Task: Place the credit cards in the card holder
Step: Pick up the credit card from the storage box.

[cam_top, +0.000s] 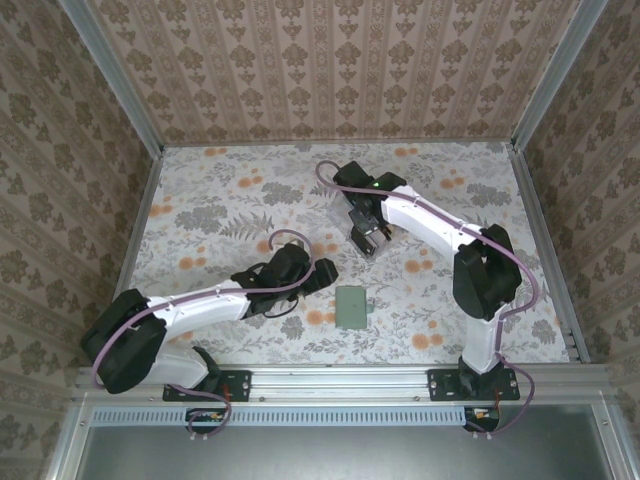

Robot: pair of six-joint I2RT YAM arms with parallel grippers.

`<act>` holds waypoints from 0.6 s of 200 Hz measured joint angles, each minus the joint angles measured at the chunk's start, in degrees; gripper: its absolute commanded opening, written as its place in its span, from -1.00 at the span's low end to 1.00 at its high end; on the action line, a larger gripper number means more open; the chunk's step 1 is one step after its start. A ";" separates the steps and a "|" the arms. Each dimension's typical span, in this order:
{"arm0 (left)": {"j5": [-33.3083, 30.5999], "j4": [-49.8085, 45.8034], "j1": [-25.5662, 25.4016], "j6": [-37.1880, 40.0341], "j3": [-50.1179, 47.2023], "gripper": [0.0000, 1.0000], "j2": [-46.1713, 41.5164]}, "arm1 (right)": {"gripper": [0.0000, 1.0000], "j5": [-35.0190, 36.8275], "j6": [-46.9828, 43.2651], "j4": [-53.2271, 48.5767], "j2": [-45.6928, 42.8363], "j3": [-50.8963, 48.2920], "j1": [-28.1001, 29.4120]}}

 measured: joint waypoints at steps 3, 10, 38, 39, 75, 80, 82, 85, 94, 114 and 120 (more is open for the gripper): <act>0.07 -0.04 0.00 0.02 0.07 0.74 0.09 | -0.81 -0.15 0.13 -0.04 -0.09 -0.02 0.00; 0.17 -0.02 0.00 0.02 0.20 0.74 0.20 | -0.80 -0.48 0.24 -0.17 -0.31 -0.11 -0.02; 0.20 0.02 0.00 0.02 0.59 0.74 0.22 | -0.83 -2.27 1.53 -1.07 -2.34 -0.59 -0.07; 0.20 0.02 0.00 0.02 0.59 0.74 0.22 | -0.83 -2.34 1.68 -1.07 -2.49 -0.63 -0.07; 0.17 -0.04 0.00 0.04 0.59 0.73 -0.33 | -0.83 -5.66 4.09 -1.25 -9.03 -2.73 -0.13; 0.15 -0.02 0.00 0.04 0.59 0.73 -0.52 | -0.83 -6.29 4.52 -1.20 -10.21 -3.19 -0.20; 0.17 -0.02 0.00 0.04 0.59 0.73 -0.72 | -0.84 -6.47 4.52 -1.16 -10.54 -3.32 -0.22; 0.17 0.00 0.00 0.07 0.59 0.73 -0.90 | -0.84 -6.84 4.90 -1.09 -11.39 -3.72 -0.28; 0.17 0.02 0.17 0.15 0.59 0.73 -1.55 | -0.85 -8.26 5.79 -0.83 -13.33 -4.70 -0.50; 0.46 0.42 0.92 0.59 0.59 0.73 -2.93 | -0.85 -12.02 8.22 0.66 -17.79 -7.96 -1.64; 0.70 0.72 1.20 0.70 0.59 0.73 -3.28 | -0.85 -13.46 9.05 1.42 -18.95 -9.20 -2.05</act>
